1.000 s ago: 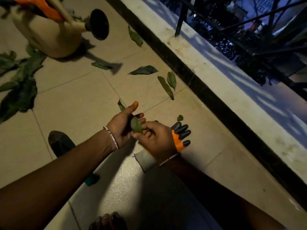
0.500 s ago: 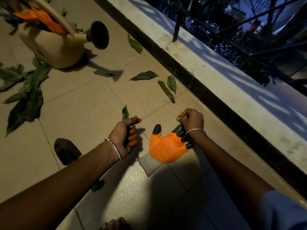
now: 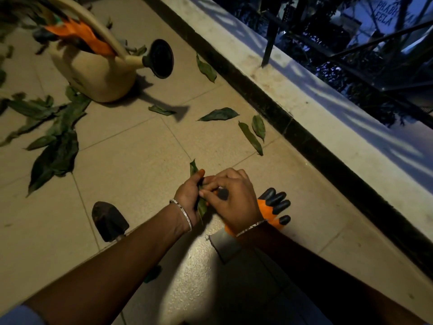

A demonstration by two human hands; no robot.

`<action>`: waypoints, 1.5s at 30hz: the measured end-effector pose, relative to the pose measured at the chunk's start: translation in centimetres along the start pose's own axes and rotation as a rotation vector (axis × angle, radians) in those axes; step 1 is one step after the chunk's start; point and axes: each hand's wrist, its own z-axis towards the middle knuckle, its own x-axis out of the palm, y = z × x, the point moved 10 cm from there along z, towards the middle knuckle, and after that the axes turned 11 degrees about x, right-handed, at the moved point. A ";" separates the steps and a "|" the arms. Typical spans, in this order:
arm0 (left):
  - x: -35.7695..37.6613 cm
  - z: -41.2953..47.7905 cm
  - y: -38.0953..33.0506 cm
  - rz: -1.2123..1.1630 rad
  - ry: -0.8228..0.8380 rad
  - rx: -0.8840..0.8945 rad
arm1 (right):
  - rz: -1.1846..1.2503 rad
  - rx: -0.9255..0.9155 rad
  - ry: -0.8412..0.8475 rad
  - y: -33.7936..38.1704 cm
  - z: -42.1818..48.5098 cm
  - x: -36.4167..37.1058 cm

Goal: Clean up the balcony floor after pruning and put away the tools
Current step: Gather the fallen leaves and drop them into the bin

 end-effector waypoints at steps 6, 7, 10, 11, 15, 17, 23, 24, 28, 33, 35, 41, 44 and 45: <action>-2.1 1.6 -2.5 0.046 -0.051 0.125 | 0.153 0.247 -0.121 -6.2 5.4 -4.4; -2.3 1.6 -3.1 0.047 -0.050 0.144 | 0.060 0.286 -0.172 -7.8 6.9 -5.5; -3.5 2.2 -4.5 0.034 -0.050 0.172 | -0.174 0.370 -0.132 -12.0 12.3 -6.3; -3.9 2.4 -4.9 0.028 -0.058 0.182 | -0.220 0.377 -0.086 -12.9 14.2 -6.1; -5.1 2.9 -5.5 -0.015 -0.046 0.204 | -0.302 0.368 0.074 -14.8 19.2 -4.1; -5.6 3.0 -5.6 -0.023 -0.023 0.202 | -0.413 0.358 0.110 -15.5 20.0 -2.3; -6.2 2.7 -5.4 -0.077 0.050 0.155 | -0.560 0.144 -0.125 -13.9 16.9 -0.2; -6.2 2.6 -5.4 -0.097 0.059 0.146 | -0.592 0.108 -0.139 -13.6 16.4 -0.4; -5.6 2.3 -6.0 -0.099 0.076 0.145 | -0.634 0.057 -0.216 -12.6 15.7 -1.7; -6.0 1.6 -7.0 -0.073 0.003 0.179 | -0.369 0.116 -0.253 -10.0 17.2 -2.5; -6.4 1.5 -7.2 -0.082 -0.009 0.186 | -0.339 0.133 -0.252 -8.7 18.9 -2.5; -8.5 1.9 -7.1 -0.156 -0.025 0.176 | -0.472 0.185 -0.034 -7.2 23.3 1.9; -9.4 2.1 -7.2 -0.157 -0.050 0.183 | -0.588 0.183 0.077 -8.0 24.0 4.2; -9.7 2.1 -7.3 -0.161 -0.060 0.189 | -0.575 0.193 0.109 -8.6 24.0 4.6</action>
